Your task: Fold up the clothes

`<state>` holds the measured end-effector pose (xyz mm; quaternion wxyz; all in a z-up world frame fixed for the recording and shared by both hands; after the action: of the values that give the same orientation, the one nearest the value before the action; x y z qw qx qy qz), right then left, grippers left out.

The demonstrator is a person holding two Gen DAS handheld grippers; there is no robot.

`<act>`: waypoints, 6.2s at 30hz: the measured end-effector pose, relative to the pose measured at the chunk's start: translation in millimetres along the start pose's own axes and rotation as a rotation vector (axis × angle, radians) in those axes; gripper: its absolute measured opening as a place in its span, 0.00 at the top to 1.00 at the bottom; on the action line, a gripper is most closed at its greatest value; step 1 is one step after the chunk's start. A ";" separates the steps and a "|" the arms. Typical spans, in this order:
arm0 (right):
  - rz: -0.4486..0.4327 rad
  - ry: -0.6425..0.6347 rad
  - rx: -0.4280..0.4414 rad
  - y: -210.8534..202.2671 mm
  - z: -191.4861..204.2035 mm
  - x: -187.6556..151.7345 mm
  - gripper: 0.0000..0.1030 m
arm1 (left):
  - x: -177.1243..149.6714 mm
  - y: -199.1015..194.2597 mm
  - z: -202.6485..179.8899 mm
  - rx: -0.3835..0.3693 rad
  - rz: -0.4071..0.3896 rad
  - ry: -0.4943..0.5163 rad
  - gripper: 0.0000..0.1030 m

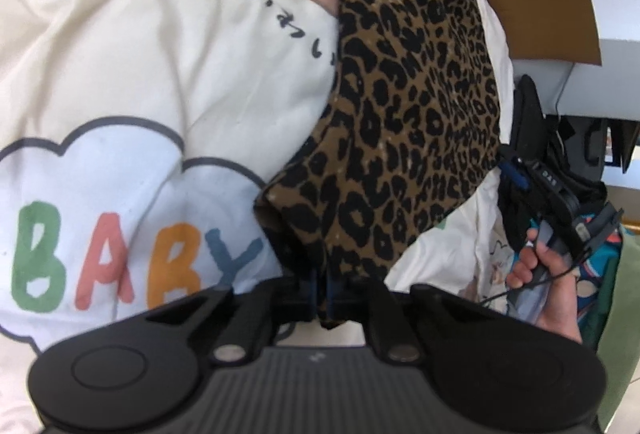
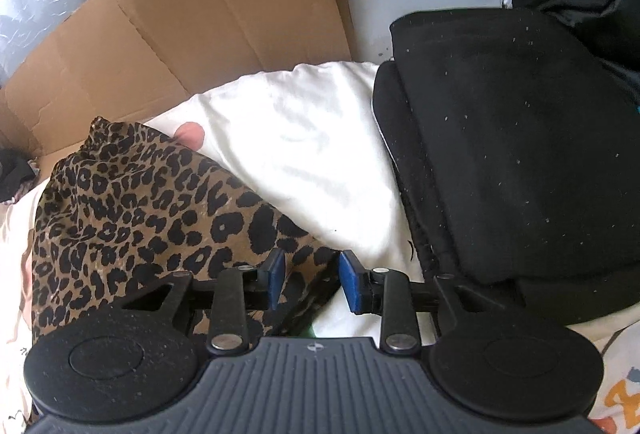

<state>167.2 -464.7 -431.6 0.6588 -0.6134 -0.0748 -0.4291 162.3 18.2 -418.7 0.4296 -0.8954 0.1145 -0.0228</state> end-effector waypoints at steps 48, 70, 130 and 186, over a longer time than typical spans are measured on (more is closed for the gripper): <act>0.086 -0.004 0.040 -37.7 15.4 -47.1 0.99 | 17.0 0.0 -10.8 -0.200 -0.003 -0.076 0.41; 0.124 -0.109 0.131 -50.0 53.1 -63.0 0.99 | 10.3 22.6 12.2 -0.267 -0.045 -0.159 0.61; 0.121 0.173 0.187 -31.7 -1.2 -44.3 0.74 | 11.3 13.2 17.3 -0.084 -0.052 -0.187 0.94; 0.176 -0.082 0.383 5.5 -7.1 -10.1 0.95 | 15.1 3.4 -6.2 0.077 -0.056 -0.108 0.94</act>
<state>161.6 -466.7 -443.7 0.7947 -0.4981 -0.1277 -0.3225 175.5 8.0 -418.3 0.4686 -0.8809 0.0652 0.0091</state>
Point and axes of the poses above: each gripper's, at about its wrist camera, not at the fingertips, and y roughly the way its jaws point, z to its left, x to its top, the point moved 7 cm from there along y, roughly the way its jaws point, and after that the axes turned 3 degrees about -z, right-handed, at the moved point
